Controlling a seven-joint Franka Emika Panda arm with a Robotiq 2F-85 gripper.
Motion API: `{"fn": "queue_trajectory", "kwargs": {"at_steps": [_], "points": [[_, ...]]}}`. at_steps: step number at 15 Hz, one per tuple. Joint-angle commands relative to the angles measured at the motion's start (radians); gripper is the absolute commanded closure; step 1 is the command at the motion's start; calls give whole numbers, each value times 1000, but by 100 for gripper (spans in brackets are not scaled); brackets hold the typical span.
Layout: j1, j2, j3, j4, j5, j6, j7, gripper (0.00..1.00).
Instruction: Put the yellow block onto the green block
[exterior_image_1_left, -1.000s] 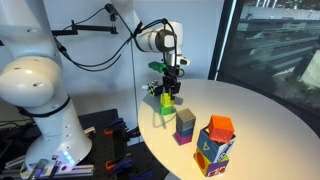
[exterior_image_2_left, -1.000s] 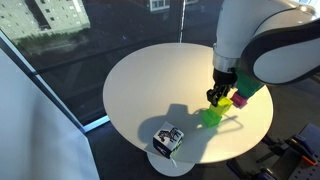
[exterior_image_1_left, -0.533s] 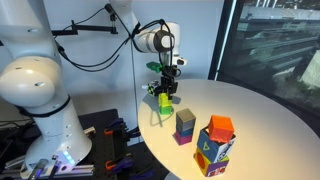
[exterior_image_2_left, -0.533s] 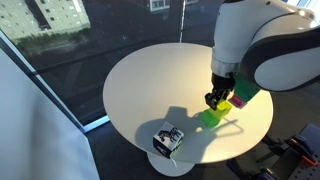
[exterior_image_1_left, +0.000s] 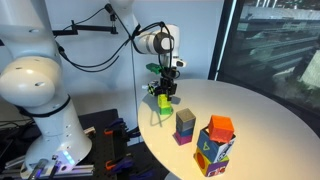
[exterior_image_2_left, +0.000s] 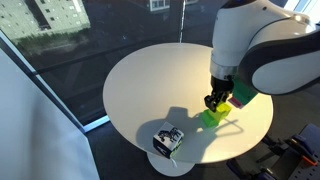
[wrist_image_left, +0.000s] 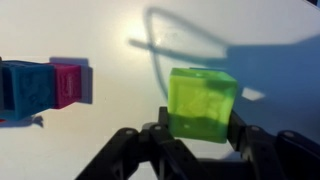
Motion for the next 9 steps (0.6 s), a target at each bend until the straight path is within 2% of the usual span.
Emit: {"fn": "queue_trajectory", "kwargs": {"at_steps": [1, 2, 4, 6, 9], "points": [[3, 9, 1, 1, -35, 21, 25, 56], [4, 11, 0, 0, -36, 24, 24, 19], [3, 6, -1, -3, -33, 24, 17, 16], [2, 2, -1, -5, -27, 20, 9, 1], [-2, -15, -1, -9, -15, 10, -10, 0]]}}
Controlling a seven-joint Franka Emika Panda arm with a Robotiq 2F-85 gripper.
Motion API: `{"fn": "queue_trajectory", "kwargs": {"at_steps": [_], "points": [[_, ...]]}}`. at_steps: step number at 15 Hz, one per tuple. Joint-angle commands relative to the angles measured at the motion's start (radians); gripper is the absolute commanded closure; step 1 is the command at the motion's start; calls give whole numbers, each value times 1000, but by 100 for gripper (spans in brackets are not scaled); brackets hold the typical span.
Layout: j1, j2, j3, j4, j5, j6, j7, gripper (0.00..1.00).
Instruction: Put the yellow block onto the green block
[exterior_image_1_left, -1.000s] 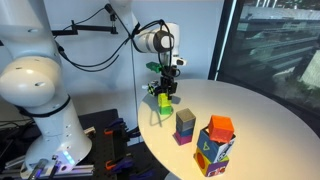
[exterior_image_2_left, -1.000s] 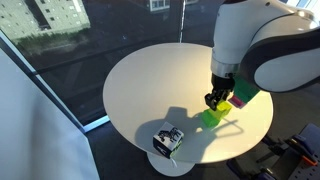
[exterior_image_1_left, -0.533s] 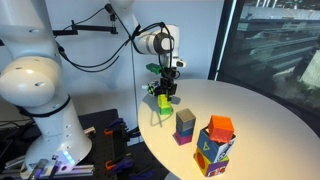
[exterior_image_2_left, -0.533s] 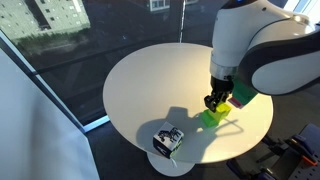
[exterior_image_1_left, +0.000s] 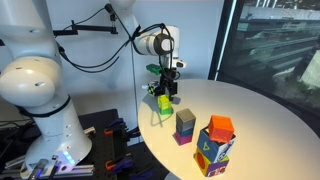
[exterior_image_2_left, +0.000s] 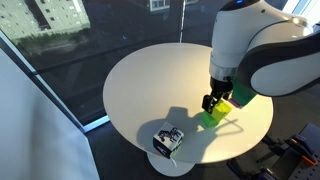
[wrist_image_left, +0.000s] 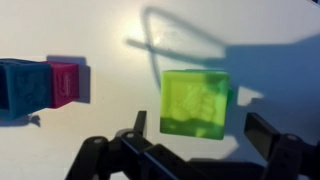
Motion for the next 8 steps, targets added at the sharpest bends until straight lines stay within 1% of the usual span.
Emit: {"fn": "queue_trajectory", "kwargs": {"at_steps": [1, 8], "points": [[-5, -32, -1, -9, -2, -10, -21, 0], [-34, -102, -5, -15, 72, -20, -122, 0]]}}
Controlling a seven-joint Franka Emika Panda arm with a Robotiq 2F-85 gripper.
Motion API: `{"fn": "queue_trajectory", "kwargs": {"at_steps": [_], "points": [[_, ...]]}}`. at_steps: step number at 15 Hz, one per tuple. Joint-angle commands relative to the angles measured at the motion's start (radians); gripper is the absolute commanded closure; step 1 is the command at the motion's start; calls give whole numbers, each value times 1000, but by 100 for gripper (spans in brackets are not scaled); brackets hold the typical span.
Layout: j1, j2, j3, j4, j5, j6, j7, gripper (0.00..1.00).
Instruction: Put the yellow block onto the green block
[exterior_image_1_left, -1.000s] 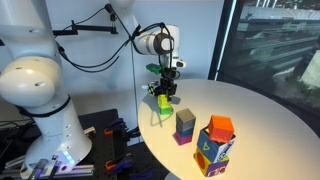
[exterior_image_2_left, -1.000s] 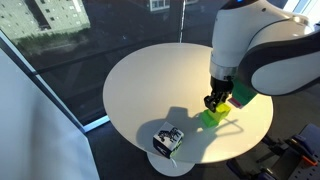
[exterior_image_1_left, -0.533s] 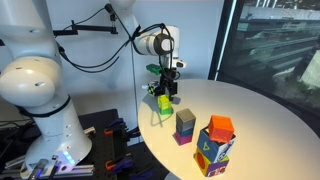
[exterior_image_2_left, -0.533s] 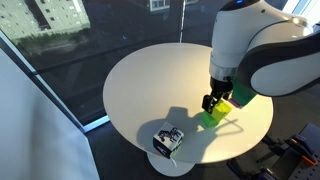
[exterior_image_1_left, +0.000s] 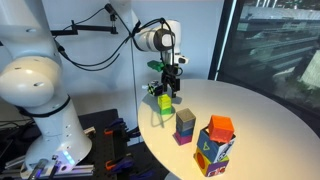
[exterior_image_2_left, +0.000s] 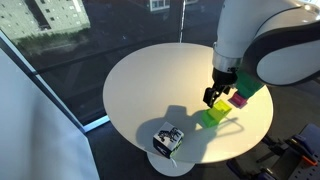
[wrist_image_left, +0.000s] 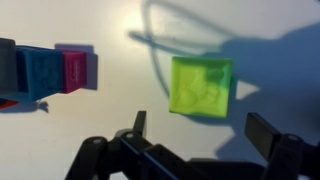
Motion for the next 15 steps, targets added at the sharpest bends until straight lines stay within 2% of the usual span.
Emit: {"fn": "queue_trajectory", "kwargs": {"at_steps": [1, 7, 15], "points": [[-23, -64, -5, -14, 62, -22, -87, 0], [-60, -139, -27, -25, 72, -67, -157, 0], [-102, -257, -57, -18, 65, -274, -223, 0]]}}
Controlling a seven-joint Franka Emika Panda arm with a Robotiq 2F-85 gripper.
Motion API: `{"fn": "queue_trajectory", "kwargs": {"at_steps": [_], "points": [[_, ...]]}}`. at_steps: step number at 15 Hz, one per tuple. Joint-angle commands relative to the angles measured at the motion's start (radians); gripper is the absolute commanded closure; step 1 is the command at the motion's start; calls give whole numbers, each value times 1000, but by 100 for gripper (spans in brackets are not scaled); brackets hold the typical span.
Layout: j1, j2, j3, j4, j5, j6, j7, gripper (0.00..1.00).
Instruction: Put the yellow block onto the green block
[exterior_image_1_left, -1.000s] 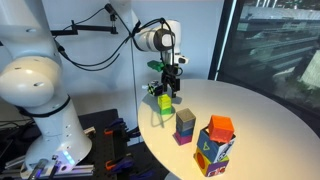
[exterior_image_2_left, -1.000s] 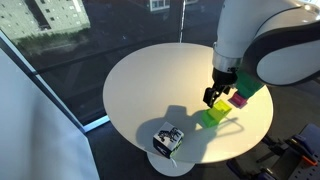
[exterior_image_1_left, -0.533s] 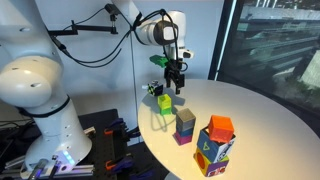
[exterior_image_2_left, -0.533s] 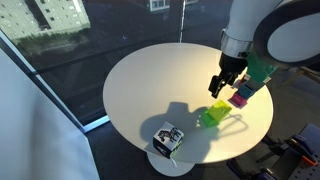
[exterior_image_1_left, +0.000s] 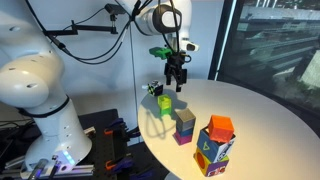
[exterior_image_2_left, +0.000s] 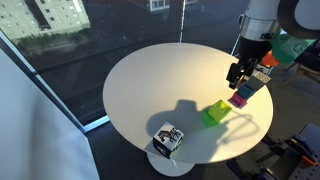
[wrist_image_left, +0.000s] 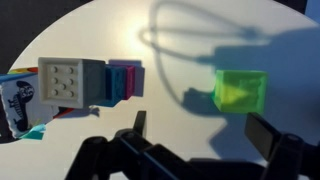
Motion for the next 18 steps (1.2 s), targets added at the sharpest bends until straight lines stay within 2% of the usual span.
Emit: {"fn": "queue_trajectory", "kwargs": {"at_steps": [1, 6, 10, 18], "points": [[-18, -86, -12, -11, 7, -119, -59, 0], [-34, -177, -27, 5, 4, -310, -82, 0], [-42, -258, -37, 9, 7, -410, -94, 0], [-40, -420, -62, -17, 25, -431, -131, 0]]}}
